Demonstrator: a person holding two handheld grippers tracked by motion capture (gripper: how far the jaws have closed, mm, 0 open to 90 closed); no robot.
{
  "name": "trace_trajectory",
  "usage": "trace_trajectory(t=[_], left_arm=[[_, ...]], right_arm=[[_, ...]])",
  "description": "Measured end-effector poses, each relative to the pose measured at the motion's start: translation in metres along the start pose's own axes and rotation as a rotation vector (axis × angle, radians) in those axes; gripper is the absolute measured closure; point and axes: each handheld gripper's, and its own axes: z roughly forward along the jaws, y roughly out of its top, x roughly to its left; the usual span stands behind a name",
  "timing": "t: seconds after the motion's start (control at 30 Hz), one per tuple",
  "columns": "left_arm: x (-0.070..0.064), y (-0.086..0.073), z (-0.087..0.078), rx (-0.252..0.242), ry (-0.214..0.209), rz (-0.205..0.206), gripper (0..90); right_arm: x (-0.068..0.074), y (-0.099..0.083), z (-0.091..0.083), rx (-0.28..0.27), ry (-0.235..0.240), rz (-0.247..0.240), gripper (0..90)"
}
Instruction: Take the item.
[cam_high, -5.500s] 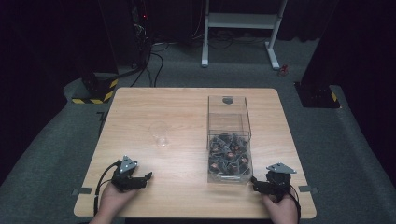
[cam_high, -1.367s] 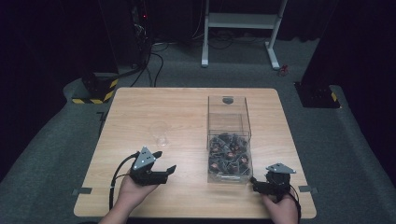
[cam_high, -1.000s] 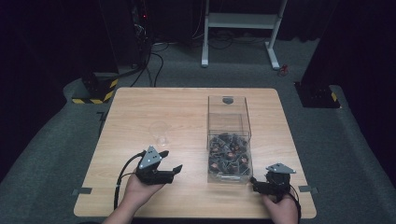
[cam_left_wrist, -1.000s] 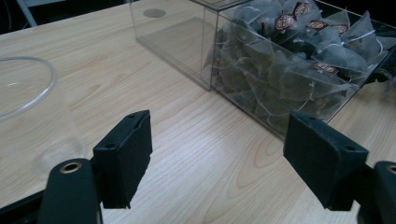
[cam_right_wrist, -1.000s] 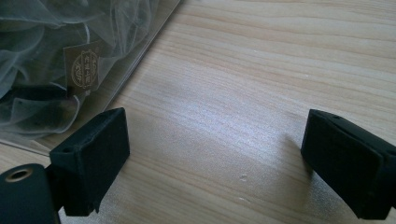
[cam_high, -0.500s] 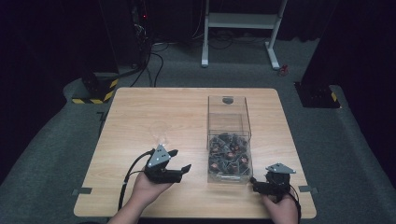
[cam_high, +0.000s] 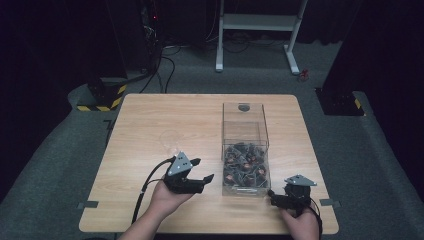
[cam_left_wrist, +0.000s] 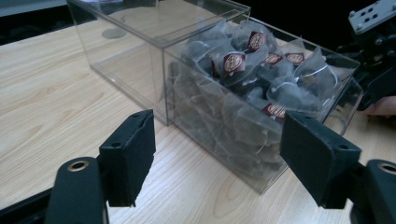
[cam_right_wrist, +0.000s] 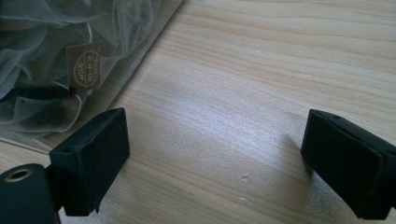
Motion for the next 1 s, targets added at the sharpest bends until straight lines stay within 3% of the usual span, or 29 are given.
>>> trace_trajectory(t=[0.3, 0.33, 0.6, 1.0], left_arm=[[-0.006, 0.009, 0.011, 0.004, -0.019, 0.014, 28.2], [-0.008, 0.009, 0.013, -0.008, -0.026, -0.007, 28.3], [-0.012, 0.018, 0.022, 0.007, -0.041, 0.03, 29.8], [-0.019, 0.028, 0.036, 0.005, -0.063, 0.041, 31.8]], right_arm=[[0.0, 0.0, 0.0, 0.0, 0.002, -0.004, 7.7], [0.0, 0.0, 0.0, 0.0, 0.002, -0.004, 7.7], [0.0, 0.0, 0.0, 0.001, 0.004, -0.002, 7.8], [0.0, 0.0, 0.0, 0.001, 0.005, -0.003, 7.7]])
